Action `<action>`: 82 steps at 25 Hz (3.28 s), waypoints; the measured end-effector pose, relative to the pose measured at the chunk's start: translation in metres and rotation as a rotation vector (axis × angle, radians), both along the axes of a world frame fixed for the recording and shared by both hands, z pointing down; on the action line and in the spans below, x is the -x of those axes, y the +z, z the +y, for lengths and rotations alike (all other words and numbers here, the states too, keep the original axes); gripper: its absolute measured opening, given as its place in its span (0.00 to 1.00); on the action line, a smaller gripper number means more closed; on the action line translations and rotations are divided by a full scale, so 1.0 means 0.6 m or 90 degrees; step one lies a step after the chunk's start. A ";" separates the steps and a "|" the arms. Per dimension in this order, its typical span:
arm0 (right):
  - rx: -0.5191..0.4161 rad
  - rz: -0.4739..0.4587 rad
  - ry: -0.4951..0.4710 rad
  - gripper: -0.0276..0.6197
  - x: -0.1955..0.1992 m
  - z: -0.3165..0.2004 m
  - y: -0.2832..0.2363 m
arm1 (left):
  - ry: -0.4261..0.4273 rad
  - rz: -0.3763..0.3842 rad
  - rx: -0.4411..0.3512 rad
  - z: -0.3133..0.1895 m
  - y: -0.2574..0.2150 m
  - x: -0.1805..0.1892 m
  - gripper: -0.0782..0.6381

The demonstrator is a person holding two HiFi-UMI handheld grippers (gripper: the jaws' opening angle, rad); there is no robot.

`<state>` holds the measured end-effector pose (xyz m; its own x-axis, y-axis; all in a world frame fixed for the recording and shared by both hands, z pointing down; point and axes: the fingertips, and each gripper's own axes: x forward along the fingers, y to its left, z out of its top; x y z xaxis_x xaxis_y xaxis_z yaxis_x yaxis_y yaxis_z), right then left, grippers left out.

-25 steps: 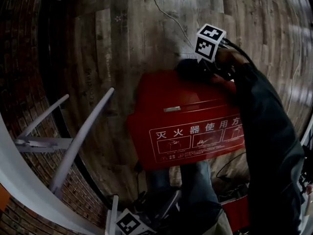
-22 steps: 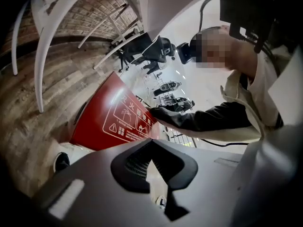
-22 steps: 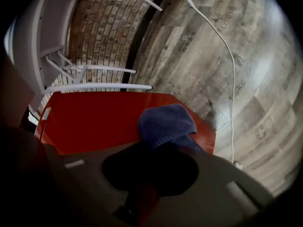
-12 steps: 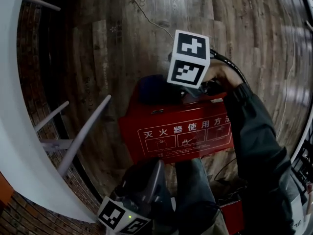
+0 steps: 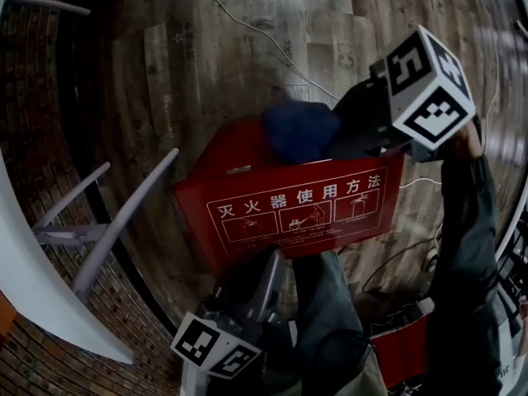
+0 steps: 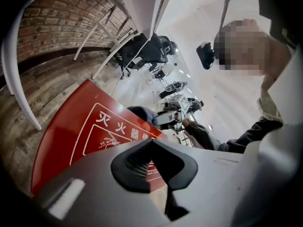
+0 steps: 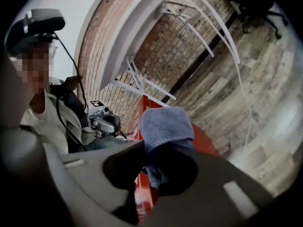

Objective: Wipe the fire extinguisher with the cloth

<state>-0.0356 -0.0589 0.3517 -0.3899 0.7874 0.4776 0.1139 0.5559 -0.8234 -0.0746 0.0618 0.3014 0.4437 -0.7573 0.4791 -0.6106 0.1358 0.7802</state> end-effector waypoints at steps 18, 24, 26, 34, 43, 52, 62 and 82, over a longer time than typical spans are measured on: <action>-0.500 -0.115 0.239 0.29 -0.111 0.261 -0.052 | -0.015 -0.055 0.053 0.105 0.029 -0.067 0.11; -0.646 -0.139 0.272 0.56 -0.140 0.221 -0.086 | -0.029 -0.084 0.040 0.113 0.027 -0.091 0.11; -0.695 -0.161 0.285 0.56 -0.133 0.213 -0.098 | -0.047 -0.085 0.039 0.123 0.026 -0.098 0.11; -0.678 -0.208 0.173 0.53 -0.053 0.237 -0.030 | -0.118 -0.081 0.042 0.183 0.027 -0.131 0.11; -0.735 -0.149 0.204 0.23 -0.111 0.330 -0.018 | -0.130 -0.040 0.056 0.276 0.037 -0.123 0.11; -0.697 0.084 0.556 0.20 -0.165 0.361 0.145 | -0.126 -0.010 0.079 0.382 0.073 -0.055 0.11; -0.656 0.032 0.602 0.20 0.017 0.398 0.243 | -0.131 -0.020 0.103 0.466 0.108 0.030 0.11; -0.644 0.179 0.671 0.19 -0.120 0.334 0.353 | -0.106 0.002 0.098 0.457 0.119 -0.011 0.11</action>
<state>0.0363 0.1413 0.5634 -0.3595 -0.4949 0.7911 -0.7882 0.6148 0.0265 -0.0678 0.3360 0.3730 0.3196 -0.7383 0.5939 -0.5677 0.3526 0.7439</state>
